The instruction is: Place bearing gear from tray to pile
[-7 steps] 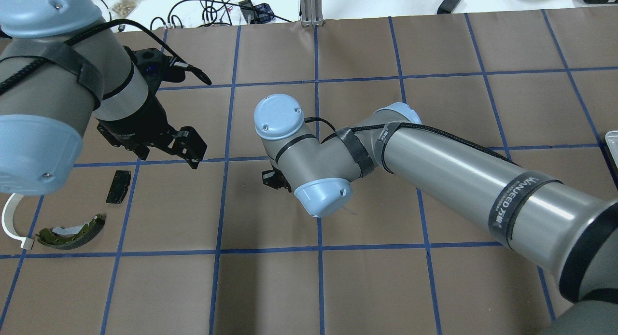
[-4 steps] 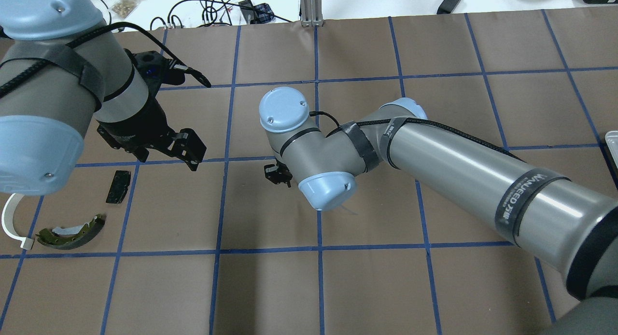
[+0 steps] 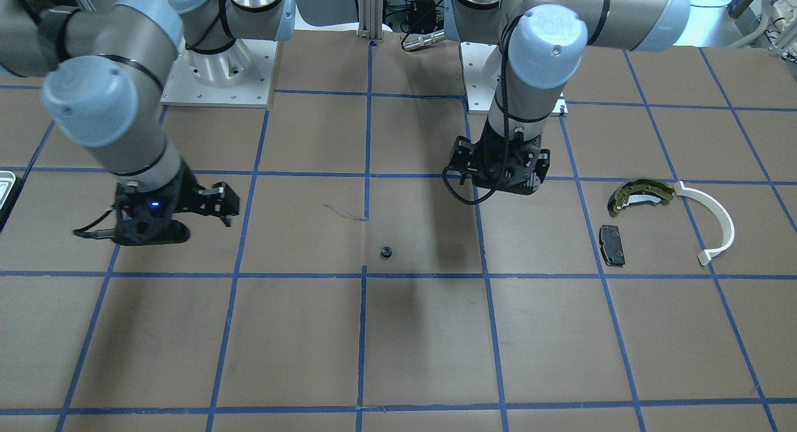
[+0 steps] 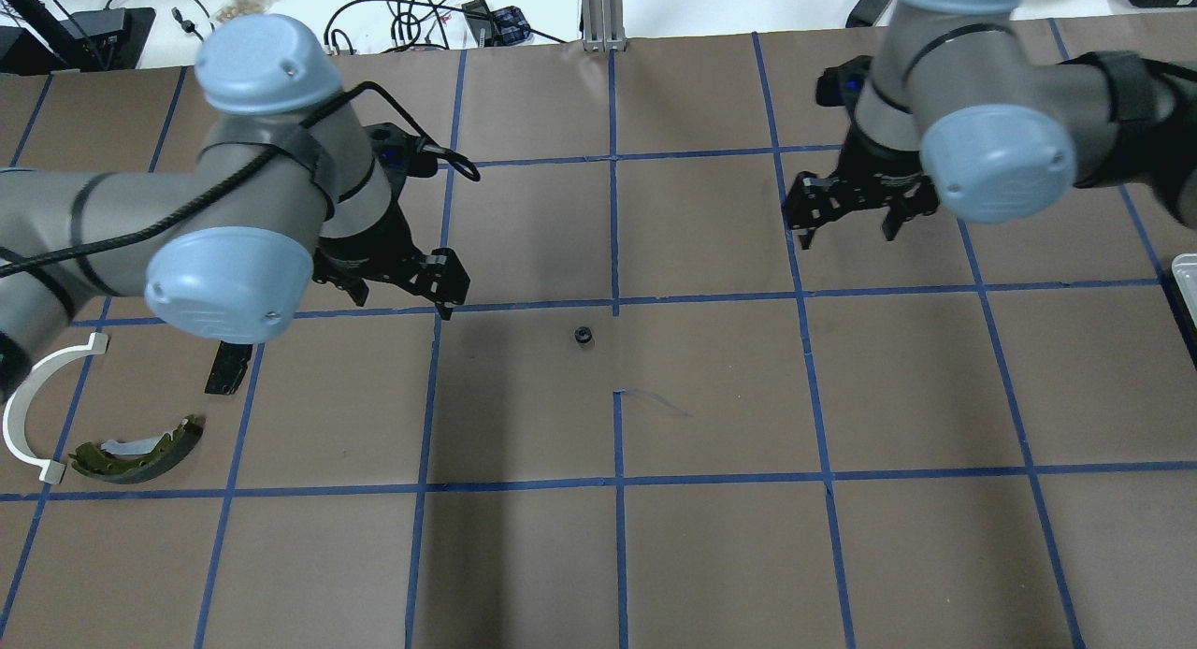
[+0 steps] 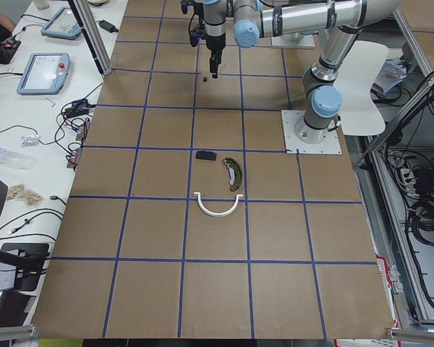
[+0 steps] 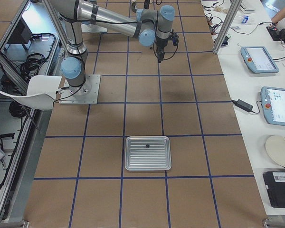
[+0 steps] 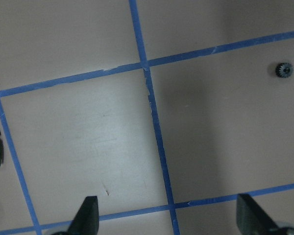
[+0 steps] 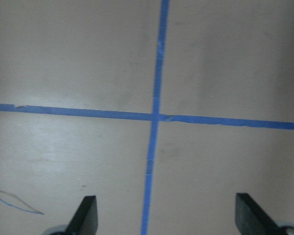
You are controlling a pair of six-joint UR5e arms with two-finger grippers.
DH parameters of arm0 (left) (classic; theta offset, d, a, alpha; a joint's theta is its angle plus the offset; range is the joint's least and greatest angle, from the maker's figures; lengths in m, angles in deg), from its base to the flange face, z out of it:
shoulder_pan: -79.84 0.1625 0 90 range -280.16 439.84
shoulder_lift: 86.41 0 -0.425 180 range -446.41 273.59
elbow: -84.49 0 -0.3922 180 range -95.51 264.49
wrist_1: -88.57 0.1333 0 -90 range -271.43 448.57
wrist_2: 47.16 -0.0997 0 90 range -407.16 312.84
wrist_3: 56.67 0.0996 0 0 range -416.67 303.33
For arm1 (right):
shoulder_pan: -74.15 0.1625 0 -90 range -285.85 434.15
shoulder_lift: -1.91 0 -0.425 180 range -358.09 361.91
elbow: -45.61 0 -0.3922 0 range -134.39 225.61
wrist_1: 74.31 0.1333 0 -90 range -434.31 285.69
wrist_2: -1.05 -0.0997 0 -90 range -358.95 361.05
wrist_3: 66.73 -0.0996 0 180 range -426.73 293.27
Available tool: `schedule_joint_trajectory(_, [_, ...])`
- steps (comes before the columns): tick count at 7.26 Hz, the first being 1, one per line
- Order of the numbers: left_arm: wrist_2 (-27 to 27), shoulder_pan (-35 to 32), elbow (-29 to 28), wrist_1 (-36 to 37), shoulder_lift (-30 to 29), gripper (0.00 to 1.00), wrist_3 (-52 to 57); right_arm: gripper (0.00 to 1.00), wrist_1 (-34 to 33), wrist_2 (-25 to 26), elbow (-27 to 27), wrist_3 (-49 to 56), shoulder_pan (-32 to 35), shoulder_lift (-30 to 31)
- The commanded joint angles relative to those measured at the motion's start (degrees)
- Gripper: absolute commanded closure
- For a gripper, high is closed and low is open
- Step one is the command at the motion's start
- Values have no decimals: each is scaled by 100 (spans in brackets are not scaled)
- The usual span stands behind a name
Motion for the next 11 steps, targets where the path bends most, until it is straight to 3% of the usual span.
schedule_joint_trajectory(1, [66, -569, 0, 892, -765, 0, -292, 0, 96, 4, -5, 1939, -1710, -13])
schedule_joint_trajectory(2, [363, -780, 0, 1332, -1125, 0, -319, 0, 43, 4, -14, 2374, -2222, -205])
schedule_joint_trajectory(4, [374, -1071, 0, 1898, -1654, 0, -599, 0, -412, 381, -32, 2850, -3278, -513])
schedule_joint_trajectory(7, [401, -1187, -18, 2458, -2121, 15, -749, 3, -1694, 820, -32, 3719, -4062, -1251])
schedule_joint_trajectory(9, [392, -1204, -35, 2497, -2245, 21, -697, 7, -1759, 725, -75, 3968, -4442, -1559])
schedule_joint_trajectory(10, [392, -1204, -35, 2497, -2254, 28, -679, 11, -1925, 681, -49, 4169, -4442, -1735])
schedule_joint_trajectory(11, [383, -1204, -35, 2453, -2254, 62, -679, 11, -2162, 594, -67, 4206, -4451, -1876])
